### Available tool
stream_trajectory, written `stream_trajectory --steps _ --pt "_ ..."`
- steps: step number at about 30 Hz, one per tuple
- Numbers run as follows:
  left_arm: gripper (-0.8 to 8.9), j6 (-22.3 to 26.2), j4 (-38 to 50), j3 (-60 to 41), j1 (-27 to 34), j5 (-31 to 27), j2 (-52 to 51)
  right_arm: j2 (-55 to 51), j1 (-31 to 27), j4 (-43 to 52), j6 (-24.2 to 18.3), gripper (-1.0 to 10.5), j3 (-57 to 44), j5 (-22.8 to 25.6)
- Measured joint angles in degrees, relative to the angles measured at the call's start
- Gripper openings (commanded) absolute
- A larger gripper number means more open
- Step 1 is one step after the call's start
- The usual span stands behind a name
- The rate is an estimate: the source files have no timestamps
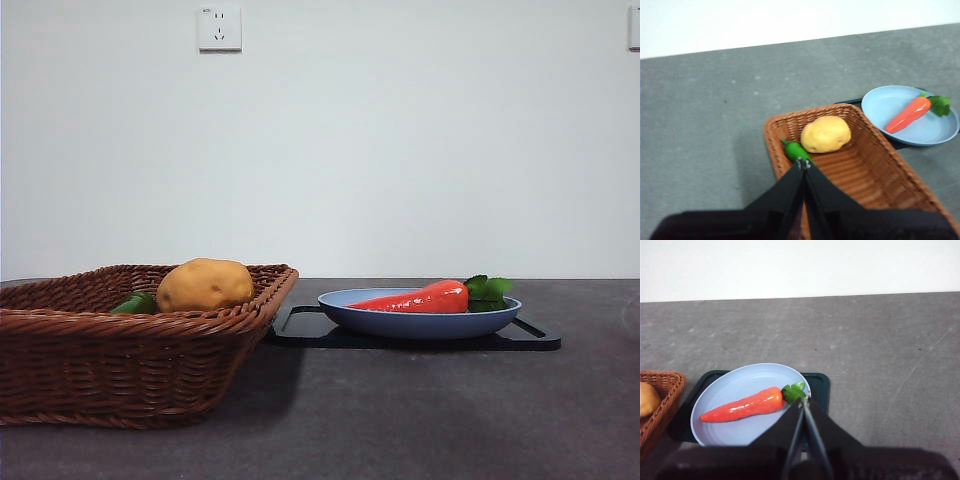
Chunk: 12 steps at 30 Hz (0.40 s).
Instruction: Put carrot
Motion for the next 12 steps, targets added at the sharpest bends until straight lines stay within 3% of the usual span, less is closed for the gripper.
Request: stream_trajectory --steps 5,12 --pt "0.08 5.6 1.3 -2.1 2.7 -4.5 -5.3 0.0 0.0 0.0 0.0 0.0 0.0 0.0" --pt "0.08 7.5 15.1 -15.5 11.4 -5.1 -16.5 0.0 0.0 0.0 0.0 0.0 0.0 0.0"
